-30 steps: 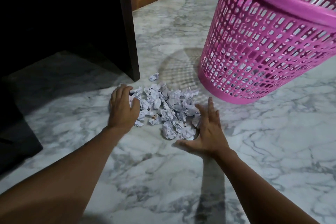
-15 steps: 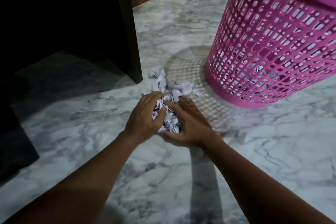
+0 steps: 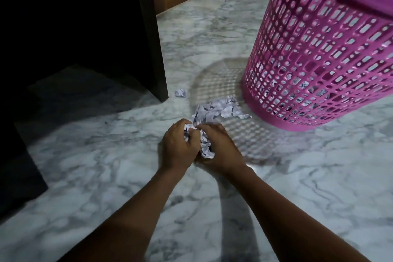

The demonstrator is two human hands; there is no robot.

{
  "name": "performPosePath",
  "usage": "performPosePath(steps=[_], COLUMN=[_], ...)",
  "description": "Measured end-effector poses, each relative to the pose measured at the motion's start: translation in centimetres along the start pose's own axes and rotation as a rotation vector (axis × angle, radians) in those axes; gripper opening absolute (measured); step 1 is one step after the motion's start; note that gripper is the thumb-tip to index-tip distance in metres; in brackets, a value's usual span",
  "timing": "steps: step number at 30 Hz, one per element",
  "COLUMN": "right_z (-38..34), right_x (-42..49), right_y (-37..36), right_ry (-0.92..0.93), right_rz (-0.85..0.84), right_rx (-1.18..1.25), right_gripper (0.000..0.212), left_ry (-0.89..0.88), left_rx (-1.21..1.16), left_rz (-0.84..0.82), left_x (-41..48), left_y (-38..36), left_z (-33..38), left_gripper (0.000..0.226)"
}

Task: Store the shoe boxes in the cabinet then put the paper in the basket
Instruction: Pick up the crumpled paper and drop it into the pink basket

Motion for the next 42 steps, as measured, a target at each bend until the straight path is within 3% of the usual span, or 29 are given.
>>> performPosePath(steps=[8,16,19,24,31,36,42], right_z=[-0.8,-4.1,-6.9,-12.6,-17.6,-14.0,-6.6], right_x=[-2.4,-2.2,-0.7,2.2,5.5,6.3,6.5], right_y=[0.0,4.2,8.1,17.6,32.4,40.0,40.4], right_ry=[-0.214,-0.246,-0.204,-0.104,-0.067,-0.129,-0.325], right_rz=[0.057,0.023,0.035,0.034,0.141,0.23,0.185], right_rx=[0.172,0.12,0.088,-0.02,-0.091,-0.045,-0.01], right_gripper=[0.016,0.018,0.018,0.038,0.022,0.015,0.029], left_ry=[0.09,0.159,0.14,0.086,-0.062,-0.081,-0.05], left_rx=[-0.147,-0.162,-0.184,-0.217,-0.362,-0.341,-0.096], left_rz=[0.01,-0.057,-0.027,0.004,0.022,-0.043,-0.269], left_x=[-1.0,-0.2,1.5,5.3,10.8,13.4,15.4], left_y=[0.8,3.3,5.7,9.8,12.4,8.1,-0.3], left_z=[1.0,5.4,9.4,18.3,33.1,40.9,39.9], left_gripper=[0.036,0.033,0.039,0.041,0.048,0.045,0.046])
Point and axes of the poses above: each hand's wrist, its own x-axis towards the middle knuckle, its own y-axis out of the back of the hand, z = x × y, the point moved 6 cm from there along x, towards the middle knuckle, and after that the axes turned 4 degrees about -y, right-handed, at the moved point
